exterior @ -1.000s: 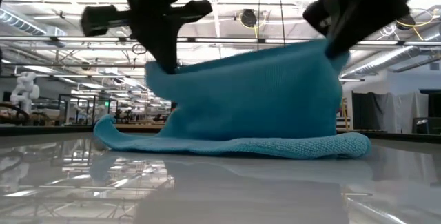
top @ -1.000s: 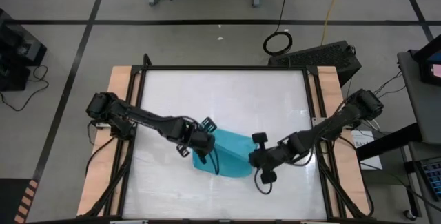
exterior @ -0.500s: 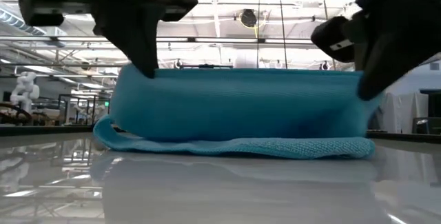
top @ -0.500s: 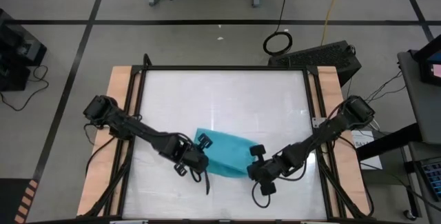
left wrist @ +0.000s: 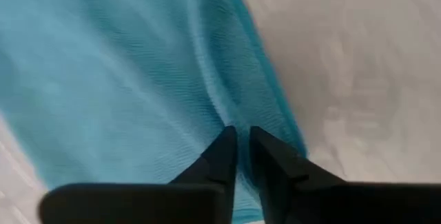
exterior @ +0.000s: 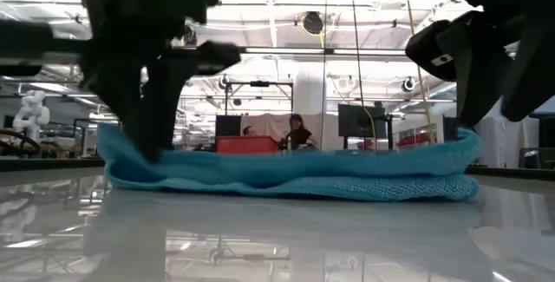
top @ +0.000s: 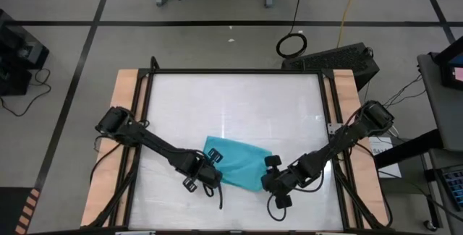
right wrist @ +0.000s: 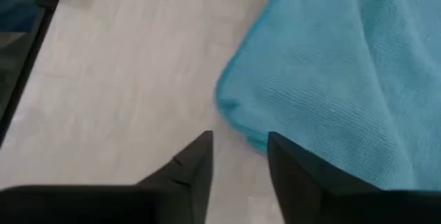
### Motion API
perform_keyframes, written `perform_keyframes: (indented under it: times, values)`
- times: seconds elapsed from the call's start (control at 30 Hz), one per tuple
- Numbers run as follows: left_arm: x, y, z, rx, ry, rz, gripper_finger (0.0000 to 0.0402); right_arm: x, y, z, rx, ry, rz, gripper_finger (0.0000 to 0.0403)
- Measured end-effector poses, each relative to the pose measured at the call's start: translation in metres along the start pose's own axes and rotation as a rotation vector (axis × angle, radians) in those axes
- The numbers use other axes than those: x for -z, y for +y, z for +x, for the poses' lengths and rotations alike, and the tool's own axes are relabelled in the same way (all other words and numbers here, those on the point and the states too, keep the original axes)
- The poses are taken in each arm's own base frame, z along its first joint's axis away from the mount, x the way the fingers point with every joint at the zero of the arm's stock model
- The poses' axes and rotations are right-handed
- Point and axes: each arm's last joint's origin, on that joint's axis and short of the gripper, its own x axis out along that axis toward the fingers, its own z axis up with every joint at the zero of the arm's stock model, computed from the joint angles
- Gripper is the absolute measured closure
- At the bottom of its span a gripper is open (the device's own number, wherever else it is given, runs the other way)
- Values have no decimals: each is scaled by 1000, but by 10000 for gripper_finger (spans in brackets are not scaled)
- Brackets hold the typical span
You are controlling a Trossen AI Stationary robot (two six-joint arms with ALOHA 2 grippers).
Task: Roll towel
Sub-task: Roll the blue microfiber towel
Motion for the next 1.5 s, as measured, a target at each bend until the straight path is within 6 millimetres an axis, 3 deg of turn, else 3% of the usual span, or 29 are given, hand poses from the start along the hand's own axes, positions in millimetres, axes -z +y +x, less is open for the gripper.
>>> perform_keyframes:
  times: [0.2,0.53,0.7,0.8,0.97,1.1,1.3,1.5]
  values:
    - [-1,-3,3,3,4,-47,277,11,5,-3,125,35,2,231]
    - [-7,-1,-9,53,-18,-152,198,18,-3,-5,310,61,-106,251]
    - [-12,-1,-16,49,-34,-171,194,10,-16,-2,330,43,-95,258]
    - [-12,2,-18,-67,-23,-174,194,2,-24,0,328,5,-83,260]
    - [-4,26,-14,-190,4,-235,194,-11,-32,2,283,-68,-66,260]
    - [10,47,0,-207,-4,-314,194,-14,-35,7,245,-84,-45,260]
    - [38,68,25,-186,17,-368,194,-4,-33,35,182,-66,-32,260]
    - [54,81,32,-248,76,-360,194,7,-30,60,117,14,-2,260]
